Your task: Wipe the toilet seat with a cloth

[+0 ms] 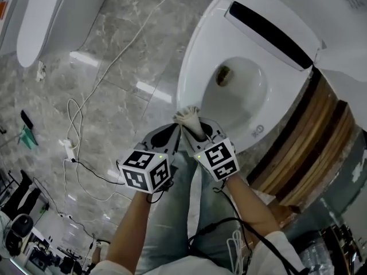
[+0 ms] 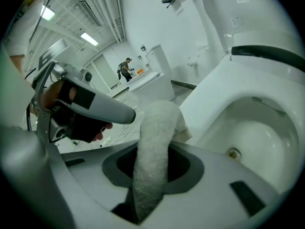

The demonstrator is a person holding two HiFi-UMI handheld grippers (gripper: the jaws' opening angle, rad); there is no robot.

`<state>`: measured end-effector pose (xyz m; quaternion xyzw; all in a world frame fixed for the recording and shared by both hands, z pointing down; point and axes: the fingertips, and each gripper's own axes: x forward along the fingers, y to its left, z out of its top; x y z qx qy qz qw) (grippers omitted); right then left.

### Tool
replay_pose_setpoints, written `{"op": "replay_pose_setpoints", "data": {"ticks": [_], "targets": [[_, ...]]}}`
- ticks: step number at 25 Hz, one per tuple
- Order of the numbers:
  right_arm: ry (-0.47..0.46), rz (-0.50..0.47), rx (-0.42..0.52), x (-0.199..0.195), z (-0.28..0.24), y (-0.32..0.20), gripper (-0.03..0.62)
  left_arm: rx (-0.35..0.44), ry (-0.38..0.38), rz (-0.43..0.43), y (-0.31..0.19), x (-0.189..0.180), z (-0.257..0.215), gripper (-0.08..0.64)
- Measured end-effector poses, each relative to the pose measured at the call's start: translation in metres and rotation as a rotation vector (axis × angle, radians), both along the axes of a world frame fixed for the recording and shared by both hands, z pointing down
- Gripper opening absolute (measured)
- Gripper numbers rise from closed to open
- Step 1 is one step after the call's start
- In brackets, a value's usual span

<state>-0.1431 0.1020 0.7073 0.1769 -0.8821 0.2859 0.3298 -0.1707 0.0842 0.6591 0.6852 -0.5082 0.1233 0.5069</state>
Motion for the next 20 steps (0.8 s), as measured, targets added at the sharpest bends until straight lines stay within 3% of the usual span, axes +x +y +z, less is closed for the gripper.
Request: {"op": "replay_pose_setpoints", "data": {"ticks": [3, 10, 15, 20], "targets": [[-0.017, 0.049, 0.021, -0.008, -0.001, -0.036, 0.095, 0.020, -0.006, -0.014, -0.022, -0.010, -0.002, 0.014], [-0.017, 0.284, 0.057, 0.009, -0.003, -0.139, 0.095, 0.087, -0.019, -0.038, -0.084, -0.026, -0.011, 0.014], [0.033, 0.313, 0.133, 0.021, -0.007, -0.193, 0.095, 0.122, -0.020, -0.053, -0.117, -0.028, -0.018, 0.014], [0.027, 0.317, 0.162, 0.022, -0.012, -0.240, 0.095, 0.127, -0.017, -0.062, -0.140, -0.017, -0.016, 0.014]]}}
